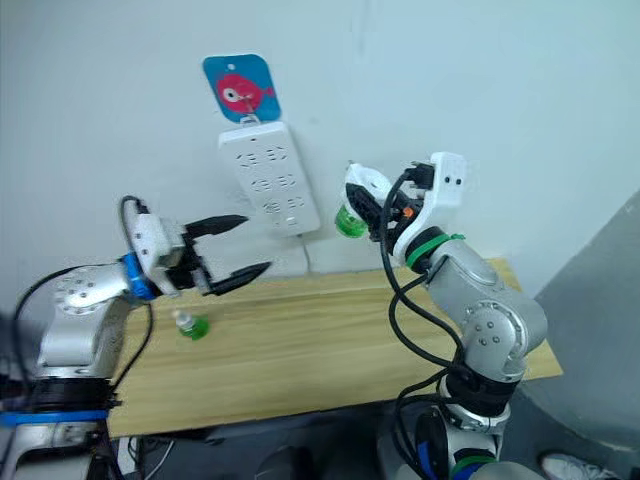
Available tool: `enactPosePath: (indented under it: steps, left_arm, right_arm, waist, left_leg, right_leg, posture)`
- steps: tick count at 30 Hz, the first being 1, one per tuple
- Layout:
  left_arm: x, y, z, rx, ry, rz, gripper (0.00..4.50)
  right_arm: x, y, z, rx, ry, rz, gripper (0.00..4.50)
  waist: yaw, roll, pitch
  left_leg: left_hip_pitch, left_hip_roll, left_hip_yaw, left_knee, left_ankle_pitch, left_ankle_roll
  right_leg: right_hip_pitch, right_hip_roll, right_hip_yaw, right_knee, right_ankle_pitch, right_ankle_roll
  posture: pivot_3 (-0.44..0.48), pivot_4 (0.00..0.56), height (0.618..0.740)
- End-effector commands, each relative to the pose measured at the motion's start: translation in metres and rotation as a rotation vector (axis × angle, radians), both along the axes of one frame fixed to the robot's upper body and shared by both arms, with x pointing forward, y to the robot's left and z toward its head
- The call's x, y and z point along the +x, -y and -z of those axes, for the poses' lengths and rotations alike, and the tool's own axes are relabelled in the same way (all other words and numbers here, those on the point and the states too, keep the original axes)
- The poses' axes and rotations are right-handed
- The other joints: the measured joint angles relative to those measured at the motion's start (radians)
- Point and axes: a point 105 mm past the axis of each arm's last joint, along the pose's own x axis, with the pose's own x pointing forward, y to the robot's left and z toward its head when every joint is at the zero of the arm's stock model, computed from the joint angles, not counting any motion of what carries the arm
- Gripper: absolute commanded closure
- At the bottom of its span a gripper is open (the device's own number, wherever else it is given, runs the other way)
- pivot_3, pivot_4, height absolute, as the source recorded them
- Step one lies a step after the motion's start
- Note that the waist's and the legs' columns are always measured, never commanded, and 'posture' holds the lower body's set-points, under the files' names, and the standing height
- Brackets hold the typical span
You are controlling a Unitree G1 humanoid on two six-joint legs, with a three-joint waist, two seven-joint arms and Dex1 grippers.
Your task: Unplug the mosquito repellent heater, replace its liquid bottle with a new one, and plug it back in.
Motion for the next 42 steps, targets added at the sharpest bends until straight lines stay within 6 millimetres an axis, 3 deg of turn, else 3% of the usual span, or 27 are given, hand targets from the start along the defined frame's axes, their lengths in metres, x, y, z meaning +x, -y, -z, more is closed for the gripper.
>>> enactPosePath:
  steps: [1, 13, 22, 28, 35, 42]
  left_arm:
    - [0.003, 0.028, -0.020, -0.081, 0.068, 0.005, 0.00]
    - [0.008, 0.062, -0.029, -0.191, 0.168, 0.038, 0.00]
    - [0.010, 0.068, -0.047, -0.272, 0.225, 0.032, 0.00]
    - [0.012, 0.068, -0.037, -0.247, 0.197, 0.037, 0.00]
    - [0.015, 0.070, -0.038, -0.251, 0.192, 0.035, 2.20]
    - [0.018, 0.068, -0.046, -0.256, 0.218, 0.028, 2.23]
  right_arm:
    - [-0.012, -0.016, -0.016, 0.205, -0.001, -0.083, 1.56]
    - [-0.016, -0.015, -0.022, 0.414, -0.121, -0.117, 1.56]
    - [-0.018, -0.011, -0.022, 0.444, -0.175, -0.110, 1.56]
    - [-0.020, -0.010, -0.023, 0.451, -0.186, -0.113, 1.56]
    - [-0.022, -0.013, -0.024, 0.445, -0.189, -0.130, 1.56]
    - [-0.025, -0.015, -0.018, 0.407, -0.204, -0.141, 1.56]
  waist:
    - [0.004, 0.000, 0.000]
    - [-0.023, 0.005, -0.002]
    - [-0.032, 0.005, -0.003]
    - [-0.032, 0.005, -0.003]
    - [-0.032, 0.005, -0.003]
    - [-0.032, 0.005, -0.003]
  left_leg:
    - [0.000, 0.000, 0.000, 0.001, 0.000, 0.000]
    - [0.001, 0.001, 0.002, -0.001, 0.000, 0.000]
    - [0.000, 0.000, 0.003, -0.001, 0.000, 0.000]
    - [0.000, 0.001, 0.003, -0.001, 0.000, 0.000]
    - [0.000, 0.000, 0.003, -0.001, 0.000, 0.000]
    - [0.000, 0.001, 0.003, -0.001, 0.000, 0.000]
  right_leg:
    - [0.001, 0.000, 0.000, 0.000, 0.000, 0.000]
    - [-0.001, 0.004, 0.004, 0.001, 0.000, 0.000]
    - [0.000, 0.004, 0.006, -0.001, 0.000, 0.000]
    - [0.000, 0.005, 0.006, -0.001, 0.000, 0.000]
    - [0.000, 0.005, 0.007, -0.002, 0.000, 0.000]
    - [0.000, 0.006, 0.007, -0.002, 0.000, 0.000]
  posture:
    - [-0.221, 0.123, 0.723]
    - [-0.235, 0.115, 0.723]
    - [-0.248, 0.116, 0.723]
    - [-0.248, 0.116, 0.723]
    - [-0.251, 0.119, 0.723]
    - [-0.251, 0.122, 0.723]
